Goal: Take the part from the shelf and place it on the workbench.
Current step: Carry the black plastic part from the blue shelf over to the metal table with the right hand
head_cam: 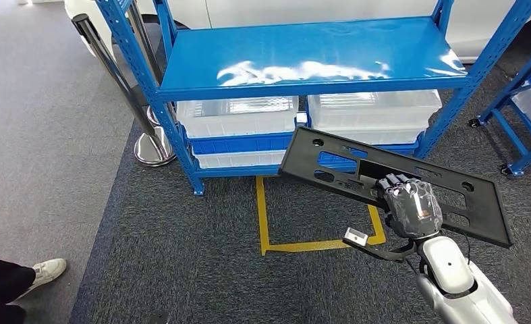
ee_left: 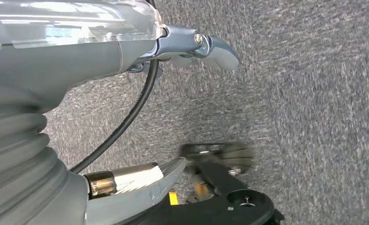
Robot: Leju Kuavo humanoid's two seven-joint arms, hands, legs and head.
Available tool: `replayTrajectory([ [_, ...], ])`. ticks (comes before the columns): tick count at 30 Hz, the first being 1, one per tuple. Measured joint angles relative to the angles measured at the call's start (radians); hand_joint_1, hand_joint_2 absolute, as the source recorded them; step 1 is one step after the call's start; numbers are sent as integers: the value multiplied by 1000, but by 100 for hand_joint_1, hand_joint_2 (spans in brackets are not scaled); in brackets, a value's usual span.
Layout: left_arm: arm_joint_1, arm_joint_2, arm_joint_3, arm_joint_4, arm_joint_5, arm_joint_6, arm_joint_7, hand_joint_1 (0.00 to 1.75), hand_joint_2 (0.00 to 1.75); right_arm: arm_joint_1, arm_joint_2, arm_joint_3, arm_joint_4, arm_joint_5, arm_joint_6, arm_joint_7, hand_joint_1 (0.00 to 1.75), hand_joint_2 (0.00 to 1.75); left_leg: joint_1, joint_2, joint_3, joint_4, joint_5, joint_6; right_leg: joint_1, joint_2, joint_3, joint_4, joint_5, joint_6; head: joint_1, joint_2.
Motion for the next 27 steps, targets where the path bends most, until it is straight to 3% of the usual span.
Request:
replayTrajectory([
  [1, -1, 0, 0, 0, -1, 0, 0, 0, 175, 1, 0, 0, 0, 7, 0, 5, 175, 175, -2, 0, 5, 32, -6, 5, 6, -1, -10, 1, 8, -3, 0, 0],
  [2, -1, 0, 0, 0, -2, -1, 1, 0, 175, 1, 0, -1, 1, 14, 0, 8, 175, 175, -5, 0, 27, 31, 7, 14, 13, -1, -20, 1, 17, -6, 0, 0],
  [3, -1, 0, 0, 0, -4, -1, 1, 0, 175, 2, 0, -2, 1, 18, 0, 10, 175, 175, -12, -1, 65, -7, 31, 29, 21, 0, -28, 1, 25, -8, 0, 0],
  [4, -2, 0, 0, 0, -5, -1, 2, 0, 175, 2, 0, -3, 0, 21, 0, 11, 175, 175, -22, -2, 116, -71, 52, 51, 26, 1, -36, 0, 33, -11, 0, 0],
  [5, -3, 4, 0, 0, -5, -1, 2, 0, 175, 2, 0, -4, 0, 21, 0, 12, 175, 175, -33, -3, 167, -144, 59, 76, 30, 1, -41, -1, 42, -12, 2, 0],
  [6, -4, 6, 0, 0, -7, 0, 2, 0, 175, 3, 1, -4, 0, 22, -1, 13, 175, 175, -41, -3, 208, -209, 60, 93, 29, 0, -44, -4, 51, -10, 2, 0],
  [7, -6, 8, 1, -1, -7, 0, 2, 0, 175, 3, 1, -5, 1, 22, -1, 14, 175, 175, -49, -3, 232, -252, 58, 104, 24, -1, -45, -9, 61, -7, 3, 0],
  [8, -6, 10, 1, -1, -8, 0, 2, 0, 175, 3, 1, -5, 1, 22, -1, 14, 175, 175, -53, -2, 240, -275, 59, 107, 20, -3, -46, -16, 72, -1, 3, 0],
  [10, -7, 8, 1, 0, -8, 1, 2, 0, 175, 5, 1, -6, 1, 22, -1, 14, 175, 175, -55, -2, 240, -307, 95, 105, 15, -2, -47, -35, 92, 7, 1, 0],
  [11, -7, 7, 1, 0, -8, 1, 2, 0, 175, 6, 0, -6, 1, 22, -1, 13, 175, 175, -51, -1, 238, -327, 116, 104, 16, 1, -50, -36, 81, 12, 1, 0],
  [12, -7, 6, 1, 0, -8, 1, 3, 0, 175, 6, -1, -8, 2, 23, -1, 13, 175, 175, -46, 1, 233, -344, 138, 103, 17, 3, -56, -21, 50, 17, 2, 0],
  [13, -8, 6, 1, 0, -8, 1, 3, 0, 175, 6, -2, -9, 2, 23, -1, 14, 175, 175, -40, 2, 223, -353, 155, 98, 16, 6, -64, 14, 0, 22, 2, 0],
  [15, -8, 4, 2, 0, -8, 1, 4, 0, 175, 5, -3, -12, 3, 24, -2, 14, 175, 175, -34, 3, 188, -346, 177, 90, 8, 7, -80, 126, -94, 36, 2, 0],
  [16, -9, 2, 2, 0, -9, 1, 4, 0, 175, 6, -4, -13, 3, 25, -2, 14, 175, 175, -30, 4, 168, -338, 186, 84, 3, 6, -82, 178, -108, 44, 2, 0],
  [17, -9, 1, 2, 0, -9, 1, 4, 0, 175, 6, -4, -13, 3, 25, -2, 15, 175, 175, -25, 5, 146, -326, 194, 77, -3, 6, -76, 211, -96, 53, 2, 0],
  [18, -9, 0, 2, 0, -9, 1, 4, 0, 175, 7, -4, -13, 4, 25, -2, 15, 175, 175, -18, 6, 122, -311, 201, 70, -9, 6, -58, 217, -65, 63, 2, 0],
  [19, -10, 0, 2, 0, -9, 1, 4, 0, 175, 7, -4, -13, 4, 26, -2, 16, 175, 175, -11, 7, 96, -293, 206, 62, -18, 6, -25, 192, -35, 75, 2, 0],
  [20, -10, 0, 2, 0, -9, 1, 4, 0, 175, 7, -3, -14, 4, 27, -3, 17, 175, 175, -5, 7, 70, -272, 210, 53, -24, 6, 15, 144, -33, 90, 3, 0],
  [21, -11, 1, 3, 0, -9, 1, 4, 0, 175, 6, -3, -14, 4, 28, -3, 18, 175, 175, -2, 7, 48, -251, 213, 44, -26, 9, 54, 88, -49, 95, 4, 0],
  [23, -11, 2, 4, -1, -9, 2, 4, 0, 175, 9, -3, -16, 3, 33, -5, 21, 175, 175, -6, 3, 21, -224, 224, 30, -24, 13, 89, 22, -94, 84, 4, 0],
  [25, -6, 2, 4, 0, -9, 2, 4, 0, 175, 16, -3, -18, 3, 36, -7, 24, 175, 175, -8, -2, 10, -222, 240, 22, -23, 12, 74, 23, -85, 54, 4, 0],
  [26, -3, 2, 5, 0, -9, 2, 5, 0, 175, 18, -2, -18, 4, 37, -8, 24, 175, 175, -6, -2, 3, -217, 231, 18, -23, 9, 62, 26, -76, 43, 4, 0],
  [27, 0, 2, 5, 0, -9, 2, 5, 0, 175, 19, -2, -18, 4, 38, -8, 25, 175, 175, -4, -3, -6, -200, 202, 13, -22, 6, 49, 27, -64, 33, 4, 0],
])
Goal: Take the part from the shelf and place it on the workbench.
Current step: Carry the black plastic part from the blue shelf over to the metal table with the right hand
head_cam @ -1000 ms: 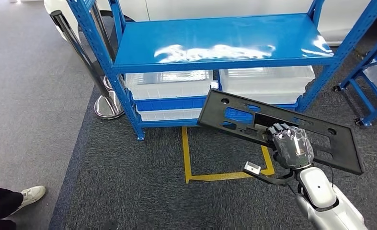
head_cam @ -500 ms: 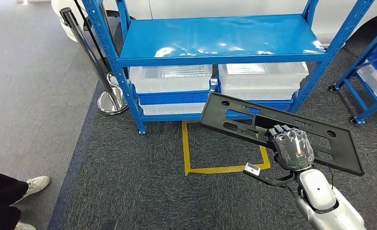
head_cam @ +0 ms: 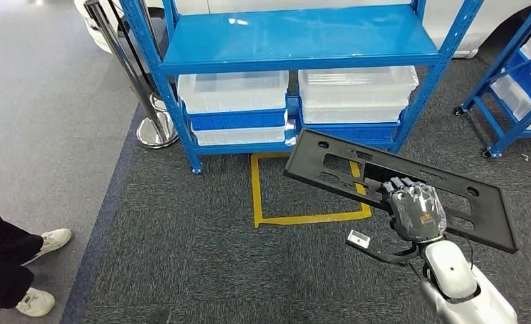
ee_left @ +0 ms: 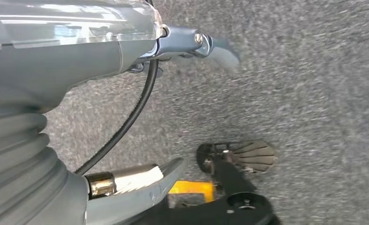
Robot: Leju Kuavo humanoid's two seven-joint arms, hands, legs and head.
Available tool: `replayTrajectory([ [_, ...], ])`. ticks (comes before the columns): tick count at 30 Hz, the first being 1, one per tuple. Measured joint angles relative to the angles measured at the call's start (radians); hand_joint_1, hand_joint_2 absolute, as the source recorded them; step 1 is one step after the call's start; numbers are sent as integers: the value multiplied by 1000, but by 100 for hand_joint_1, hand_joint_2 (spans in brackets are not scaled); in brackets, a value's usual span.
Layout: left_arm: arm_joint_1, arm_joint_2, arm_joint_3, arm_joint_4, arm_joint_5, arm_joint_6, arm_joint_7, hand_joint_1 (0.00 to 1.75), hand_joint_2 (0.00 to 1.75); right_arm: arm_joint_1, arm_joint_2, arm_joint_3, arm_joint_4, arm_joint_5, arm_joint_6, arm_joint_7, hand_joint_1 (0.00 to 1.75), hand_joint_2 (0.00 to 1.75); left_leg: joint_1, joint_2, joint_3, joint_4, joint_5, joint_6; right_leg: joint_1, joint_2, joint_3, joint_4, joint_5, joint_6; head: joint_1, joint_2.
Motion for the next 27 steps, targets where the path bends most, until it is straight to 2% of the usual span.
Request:
replayTrajectory([
  [1, 2, 0, 0, 0, 0, 0, 0, 0, 175, 1, 0, 0, 0, 0, -1, 0, 175, 175, 2, 0, -10, 35, -49, -4, 1, -2, -15, 0, 13, -8, 0, 0],
  [3, 2, 0, 0, 0, 0, 0, 1, 0, 175, 1, 0, 0, 0, 1, -1, 1, 175, 175, 3, 1, -31, 154, -160, -9, 6, -2, -46, 0, 41, -16, -1, 0],
  [4, 0, 0, 0, 0, 0, 0, 1, 0, 175, 1, 0, 0, 0, 1, -1, 2, 175, 175, 3, 0, -34, 215, -191, -8, 10, -5, -64, 0, 56, -18, -1, 0],
  [5, -1, 0, 0, 0, 0, 0, 1, 0, 175, 2, 1, 0, 0, 2, -2, 3, 175, 175, 2, 0, -26, 257, -198, -4, 14, -8, -83, 0, 70, -20, -1, 0],
  [6, -1, 0, 0, 0, 0, 0, 1, 0, 175, 3, 1, 0, 0, 3, -2, 4, 175, 175, 0, 1, -4, 270, -183, 1, 19, -11, -99, 0, 82, -22, -1, 0],
  [7, -1, 0, 0, 0, 0, 0, 0, 0, 175, 4, 1, 0, 0, 5, -2, 7, 175, 175, -3, 2, 36, 247, -157, 10, 24, -15, -114, 0, 94, -23, -1, 0],
  [8, -2, 0, 0, 0, 0, 1, 0, 0, 175, 6, 1, 0, 0, 9, -2, 9, 175, 175, -8, 9, 93, 193, -139, 24, 27, -19, -125, -1, 105, -24, -1, 0],
  [10, -7, 1, 1, -1, 0, 1, -2, 0, 175, 10, 2, -1, -1, 17, -4, 15, 175, 175, -24, 35, 220, 34, -157, 48, 32, -29, -135, -4, 124, -21, 0, 0],
  [11, -10, 2, 2, -1, 1, 2, -3, 0, 175, 12, 2, -2, -2, 20, -5, 17, 175, 175, -30, 46, 260, -26, -175, 56, 30, -38, -135, -10, 135, -16, 0, 0],
  [12, -12, 2, 3, -1, 1, 2, -3, 0, 175, 14, 2, -2, -2, 21, -5, 18, 175, 175, -34, 48, 279, -64, -186, 60, 28, -48, -132, -17, 146, -10, -2, 0],
  [14, -13, 1, 6, -1, 3, 2, -4, 0, 175, 18, 4, -3, -2, 23, -5, 19, 175, 175, -36, 38, 275, -92, -158, 66, 22, -58, -127, -33, 162, 2, -4, 0],
  [15, -12, 1, 8, -1, 3, 2, -3, 0, 175, 19, 6, -3, -2, 25, -6, 19, 175, 175, -35, 31, 270, -104, -139, 69, 20, -51, -130, -26, 151, 7, -5, 0],
  [16, -10, 0, 10, -1, 4, 2, -2, 0, 175, 21, 6, -3, -2, 26, -7, 20, 175, 175, -33, 25, 263, -114, -119, 71, 20, -38, -142, 1, 122, 9, -4, 0],
  [17, -8, -1, 11, -1, 4, 3, -2, 0, 175, 23, 7, -3, -1, 29, -8, 22, 175, 175, -31, 19, 252, -118, -103, 70, 20, -22, -160, 51, 79, 11, -4, 0],
  [19, -3, -2, 13, -1, 4, 4, 0, 0, 175, 29, 7, -3, -1, 34, -9, 24, 175, 175, -31, 6, 223, -115, -80, 71, 21, -6, -195, 176, -3, 16, -3, 0],
  [20, -1, -3, 13, -1, 4, 4, 0, 0, 175, 33, 8, -3, -1, 36, -9, 25, 175, 175, -31, -2, 207, -110, -71, 69, 21, -4, -196, 211, -21, 18, -4, 0],
  [21, 1, -4, 14, -1, 4, 3, 0, 0, 175, 37, 8, -3, -1, 37, -8, 25, 175, 175, -31, -11, 192, -104, -64, 67, 21, -3, -178, 211, -22, 19, -4, 0],
  [22, 2, -4, 15, -1, 4, 3, 0, 0, 175, 38, 9, -3, -1, 38, -8, 25, 175, 175, -30, -20, 178, -95, -59, 64, 21, -1, -138, 170, -7, 19, -4, 0],
  [24, 4, -6, 17, -1, 3, 3, 0, 0, 175, 39, 9, -3, -2, 38, -8, 25, 175, 175, -31, -37, 153, -70, -57, 58, 21, 20, -42, 40, 23, 15, -4, 0],
  [25, 4, -7, 17, -1, 3, 4, 0, 0, 175, 39, 9, -3, -3, 38, -8, 25, 175, 175, -32, -43, 141, -57, -57, 54, 21, 30, -13, -6, 29, 11, -4, 0],
  [26, 3, -7, 18, -1, 3, 4, 0, 0, 175, 40, 9, -4, -3, 38, -8, 25, 175, 175, -33, -49, 133, -48, -56, 50, 23, 35, -1, -29, 28, 6, -4, 0],
  [27, 4, -7, 18, -1, 3, 5, 0, 0, 175, 42, 10, -4, -4, 38, -8, 25, 175, 175, -32, -55, 126, -43, -54, 45, 25, 33, -2, -33, 27, 0, -5, 0],
])
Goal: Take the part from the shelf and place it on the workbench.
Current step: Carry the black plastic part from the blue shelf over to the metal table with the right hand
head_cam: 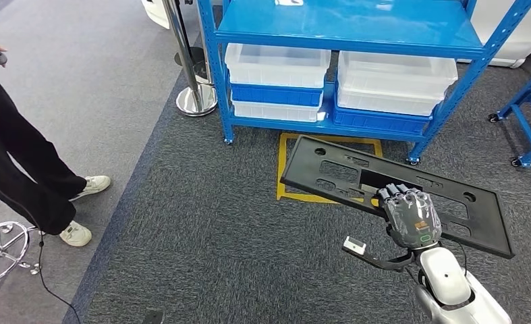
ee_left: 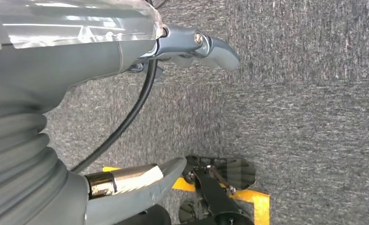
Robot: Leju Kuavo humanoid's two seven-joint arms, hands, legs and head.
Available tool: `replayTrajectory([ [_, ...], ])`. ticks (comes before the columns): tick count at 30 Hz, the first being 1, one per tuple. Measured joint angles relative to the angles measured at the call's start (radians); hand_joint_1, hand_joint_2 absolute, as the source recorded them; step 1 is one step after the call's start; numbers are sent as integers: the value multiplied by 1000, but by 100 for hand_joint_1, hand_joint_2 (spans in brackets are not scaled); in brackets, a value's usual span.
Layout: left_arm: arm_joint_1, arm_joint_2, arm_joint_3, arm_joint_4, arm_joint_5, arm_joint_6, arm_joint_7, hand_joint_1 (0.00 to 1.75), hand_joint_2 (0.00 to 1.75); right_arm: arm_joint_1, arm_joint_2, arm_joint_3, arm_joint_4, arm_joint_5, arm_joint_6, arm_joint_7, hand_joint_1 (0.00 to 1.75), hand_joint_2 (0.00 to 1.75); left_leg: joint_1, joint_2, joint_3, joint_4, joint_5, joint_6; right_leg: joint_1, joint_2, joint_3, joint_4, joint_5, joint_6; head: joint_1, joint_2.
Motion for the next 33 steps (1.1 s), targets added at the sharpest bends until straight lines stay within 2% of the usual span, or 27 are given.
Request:
replayTrajectory([
  [2, 3, 0, 1, 0, 0, 2, 0, 0, 175, 1, 2, 0, -1, 0, 0, 0, 175, 175, 1, -8, -7, 5, 3, -11, -2, -17, -2, -5, 9, -13, 0, 0],
  [4, 5, 1, 1, 0, 0, 3, 0, 0, 175, 0, 3, 0, -1, 0, 0, 0, 175, 175, 3, 7, -27, 44, -26, -27, -8, -34, -3, -13, 19, -24, -4, 0],
  [7, 4, 1, 1, 0, 0, 4, -1, 0, 175, 1, 5, 0, -1, 2, 0, 0, 175, 175, 22, 37, -98, 213, -121, -55, -9, -61, -10, -15, 27, -27, -8, 0],
  [8, 5, 1, 1, 0, -1, 4, -1, 0, 175, 1, 6, 0, -1, 2, 0, 0, 175, 175, 29, 41, -113, 255, -135, -62, -10, -70, -12, -15, 28, -26, -8, 0],
  [9, 6, 1, 1, 0, -1, 4, -1, 0, 175, 2, 6, 0, -1, 2, 0, 0, 175, 175, 34, 44, -112, 262, -131, -67, -12, -80, -14, -14, 29, -24, -8, 0],
  [10, 7, 1, 1, 0, -1, 4, -1, 0, 175, 2, 7, 0, -1, 2, 0, 0, 175, 175, 38, 49, -92, 231, -109, -70, -13, -90, -15, -14, 30, -22, -8, 0],
  [11, 7, 1, 1, 0, -1, 4, -1, 0, 175, 1, 7, 0, -1, 2, 0, 0, 175, 175, 40, 59, -55, 168, -78, -71, -15, -99, -15, -14, 30, -19, -8, 0],
  [12, 7, 1, 2, 0, -2, 4, -1, 0, 175, 1, 8, 0, -1, 2, 0, 0, 175, 175, 40, 78, -16, 96, -53, -71, -15, -108, -14, -13, 31, -15, -8, 0],
  [13, 5, 1, 2, 0, -2, 5, -1, 0, 175, 0, 8, 0, -2, 2, 0, 0, 175, 175, 36, 93, 14, 38, -34, -65, -15, -116, -14, -14, 31, -8, -8, 0],
  [14, 5, 1, 2, 0, -2, 5, -1, 0, 175, -1, 8, 0, -2, 2, 0, 0, 175, 175, 33, 102, 31, 2, -25, -59, -13, -124, -13, -15, 33, -1, -8, 0],
  [15, 5, 1, 2, 0, -2, 5, -2, 0, 175, -2, 8, -1, -3, 2, 0, 0, 175, 175, 28, 104, 33, -11, -25, -51, -11, -131, -12, -17, 35, 7, -7, 0],
  [17, 8, 0, 2, 0, -2, 5, -2, 0, 175, -3, 10, -1, -4, 2, 0, 0, 175, 175, 28, 85, 28, -18, -16, -33, -12, -143, -9, -23, 37, 22, -7, 0],
  [19, 10, -1, 2, 0, -2, 5, -2, 0, 175, -5, 12, -1, -4, 2, 1, 0, 175, 175, 30, 68, 32, -33, -4, -15, -15, -116, -16, 0, 13, 29, -5, 0],
  [21, 9, -2, 3, 0, -2, 5, -3, 0, 175, -5, 12, -3, -3, 3, 2, 0, 175, 175, 27, 52, 32, -40, 5, -1, -14, -64, -61, 105, -53, 26, -3, 0],
  [22, 7, -2, 4, 0, -2, 6, -3, 0, 175, -4, 12, -3, -2, 3, 2, 0, 175, 175, 24, 43, 29, -40, 6, 2, -10, -50, -93, 174, -85, 23, -3, 0],
  [23, 6, -3, 4, 0, -2, 5, -3, 0, 175, -1, 12, -4, -1, 3, 3, 0, 175, 175, 21, 31, 27, -39, 8, 5, -7, -40, -119, 232, -105, 21, -3, 0],
  [24, 6, -3, 5, 0, -3, 5, -3, 0, 175, 1, 12, -4, 0, 3, 3, 0, 175, 175, 19, 19, 26, -37, 8, 7, -3, -36, -129, 253, -102, 18, -3, 0],
  [25, 7, -3, 5, 0, -3, 5, -3, 0, 175, 2, 12, -4, 0, 3, 3, 0, 175, 175, 17, 6, 26, -34, 8, 7, 1, -33, -119, 233, -80, 14, -3, 0],
  [26, 8, -4, 5, 0, -3, 5, -3, 0, 175, 2, 12, -4, 0, 3, 4, 0, 175, 175, 16, -7, 25, -29, 7, 6, 3, -27, -92, 178, -44, 10, -3, 0],
  [28, 8, -4, 5, 0, -4, 5, -3, 0, 175, 1, 12, -4, 0, 3, 4, 0, 175, 175, 15, -30, 19, -14, 2, 3, 3, 12, -32, 48, 11, 2, -3, 0],
  [29, 7, -4, 5, 0, -4, 5, -3, 0, 175, 1, 12, -5, 0, 3, 5, -1, 175, 175, 15, -41, 13, -7, 0, 0, 2, 28, -16, 9, 21, 0, -3, 0],
  [30, 6, -4, 6, 0, -4, 5, -3, 0, 175, 1, 12, -5, 0, 4, 5, -1, 175, 175, 16, -52, 5, -2, 1, -4, 2, 38, -10, -7, 21, -2, -3, 0],
  [32, 9, -4, 6, 0, -4, 6, -2, 0, 175, 1, 12, -5, -1, 4, 5, -1, 175, 175, 17, -71, -5, -1, 4, -14, 1, 22, -10, -12, 22, -6, -3, 0],
  [33, 12, -3, 6, 0, -4, 6, -2, 0, 175, 0, 13, -5, -1, 4, 5, 0, 175, 175, 16, -63, -8, 3, 1, -20, -1, 12, -7, -17, 24, -10, -3, 0],
])
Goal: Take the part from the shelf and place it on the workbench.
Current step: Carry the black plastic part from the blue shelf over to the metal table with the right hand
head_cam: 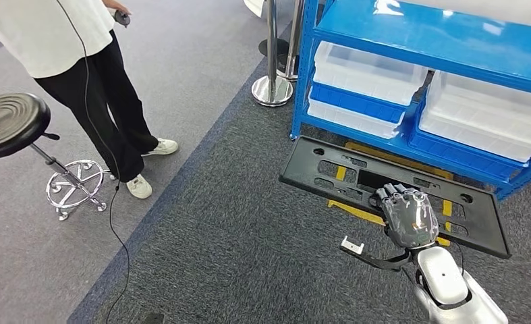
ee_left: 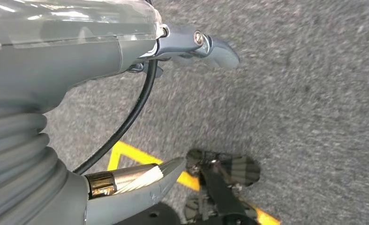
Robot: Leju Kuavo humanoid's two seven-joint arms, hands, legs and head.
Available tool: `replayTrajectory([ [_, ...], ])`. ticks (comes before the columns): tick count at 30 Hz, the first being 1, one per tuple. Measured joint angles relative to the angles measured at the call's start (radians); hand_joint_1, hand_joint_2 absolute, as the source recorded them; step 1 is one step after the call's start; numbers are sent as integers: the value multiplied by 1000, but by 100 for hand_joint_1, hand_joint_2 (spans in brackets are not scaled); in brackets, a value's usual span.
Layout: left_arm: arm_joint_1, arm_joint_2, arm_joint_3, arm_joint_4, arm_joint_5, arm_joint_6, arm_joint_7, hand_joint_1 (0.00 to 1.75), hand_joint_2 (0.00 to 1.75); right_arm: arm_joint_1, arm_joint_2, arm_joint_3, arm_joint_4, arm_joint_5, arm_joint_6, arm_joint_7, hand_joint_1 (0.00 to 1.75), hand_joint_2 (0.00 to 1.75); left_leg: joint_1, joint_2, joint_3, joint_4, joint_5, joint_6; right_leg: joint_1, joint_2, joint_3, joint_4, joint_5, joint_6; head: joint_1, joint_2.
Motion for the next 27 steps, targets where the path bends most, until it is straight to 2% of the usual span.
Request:
replayTrajectory([
  [1, 2, 0, 0, 0, 0, 0, 0, 0, 175, -1, 1, 0, 0, 0, 0, 0, 175, 175, -2, 20, -8, 16, -11, -8, -3, -12, 4, -5, 2, -5, -2, 0],
  [3, 0, 0, 0, 0, 0, 1, 1, 0, 175, -2, 2, -1, 0, 0, 0, 0, 175, 175, 1, 79, -53, 112, -64, -24, -6, -37, 10, -12, 4, -11, -7, 0],
  [5, -3, 0, 0, 0, -1, 1, 1, 0, 175, -1, 2, -1, 0, 1, 1, 0, 175, 175, 13, 105, -119, 239, -113, -37, -7, -64, 11, -12, 3, -12, -8, 0],
  [6, -3, 0, 0, 0, -1, 1, 1, 0, 175, 0, 2, -1, 0, 2, 1, 0, 175, 175, 18, 109, -136, 270, -116, -41, -8, -77, 11, -12, 1, -11, -9, 0],
  [7, -3, 0, 0, 0, -2, 1, 1, 0, 175, 0, 2, -1, 0, 2, 1, 0, 175, 175, 22, 111, -134, 261, -100, -45, -9, -89, 13, -12, -1, -8, -9, 0],
  [8, -2, 0, 0, 0, -2, 1, 1, 0, 175, 0, 3, -1, 0, 3, 2, 0, 175, 175, 25, 117, -111, 214, -68, -46, -11, -100, 16, -12, -3, -5, -9, 0],
  [9, -1, 0, 0, 0, -2, 1, 1, 0, 175, 0, 3, -1, 0, 3, 2, 0, 175, 175, 25, 132, -74, 143, -31, -46, -12, -111, 20, -12, -6, -1, -9, 0],
  [11, -4, 0, 0, 0, -2, 1, 0, 0, 175, -1, 3, -1, 0, 3, 2, 0, 175, 175, 17, 163, -12, 21, 10, -36, -9, -131, 26, -12, -12, 11, -8, 0],
  [12, -5, 0, 0, 0, -3, 1, 0, 0, 175, -1, 3, -2, 0, 3, 2, 0, 175, 175, 12, 171, 0, -6, 14, -29, -7, -140, 28, -12, -14, 18, -7, 0],
  [14, -5, 0, 0, 0, -4, 1, -1, 0, 175, -1, 3, -2, 0, 3, 2, 0, 175, 175, 6, 157, -2, -13, 12, -13, -5, -158, 33, -17, -16, 30, -6, 0],
  [15, -2, 0, 0, 0, -4, 1, -1, 0, 175, -1, 4, -2, -1, 4, 2, 0, 175, 175, 7, 146, -1, -18, 15, -6, -6, -156, 36, -15, -20, 36, -6, 0],
  [16, -1, 0, 0, 0, -5, 1, -1, 0, 175, -1, 4, -2, -2, 4, 2, 0, 175, 175, 8, 137, 2, -24, 18, 3, -9, -140, 33, -3, -31, 40, -5, 0],
  [17, 0, 0, 1, 0, -5, 1, -1, 0, 175, 0, 4, -2, -2, 5, 2, 0, 175, 175, 10, 128, 6, -30, 21, 11, -10, -115, 19, 29, -53, 41, -4, 0],
  [19, -2, 0, 1, 0, -5, 1, -1, 0, 175, 5, 4, -3, -3, 8, 2, 1, 175, 175, 9, 110, 8, -34, 24, 23, -7, -62, -42, 152, -115, 37, -3, 0],
  [20, -4, 0, 1, 0, -6, 1, -1, 0, 175, 9, 3, -4, -3, 9, 3, 2, 175, 175, 7, 99, 8, -33, 23, 26, -4, -52, -77, 218, -138, 35, -2, 0],
  [21, -4, -1, 1, 0, -6, 1, -1, 0, 175, 13, 3, -4, -2, 10, 3, 2, 175, 175, 4, 86, 8, -30, 22, 28, 0, -47, -103, 259, -144, 33, -2, 0],
  [22, -4, -1, 1, 0, -6, 1, -1, 0, 175, 16, 3, -4, -2, 10, 3, 2, 175, 175, 3, 72, 8, -27, 21, 29, 2, -45, -111, 264, -128, 30, -3, 0],
  [23, -3, -1, 1, 0, -6, 1, 0, 0, 175, 18, 3, -5, -2, 11, 3, 3, 175, 175, 2, 59, 8, -22, 19, 29, 4, -41, -101, 229, -94, 27, -3, 0],
  [24, -3, -1, 2, 0, -6, 1, 0, 0, 175, 19, 3, -5, -2, 11, 3, 3, 175, 175, 2, 46, 8, -16, 16, 27, 4, -32, -76, 165, -52, 23, -3, 0],
  [25, -3, -1, 2, 0, -6, 1, 0, 0, 175, 18, 3, -6, -2, 11, 4, 3, 175, 175, 1, 34, 6, -10, 12, 25, 4, -11, -50, 101, -22, 20, -2, 0],
  [26, -3, -1, 2, 0, -6, 1, 1, 0, 175, 17, 2, -8, -2, 11, 4, 3, 175, 175, 0, 22, 3, -3, 9, 22, 3, 7, -29, 52, -3, 17, -3, 0],
  [27, -4, -1, 2, 0, -6, 1, 1, 0, 175, 17, 2, -9, -2, 11, 5, 3, 175, 175, 1, 12, -2, 1, 8, 18, 3, 19, -18, 24, 3, 16, -3, 0],
])
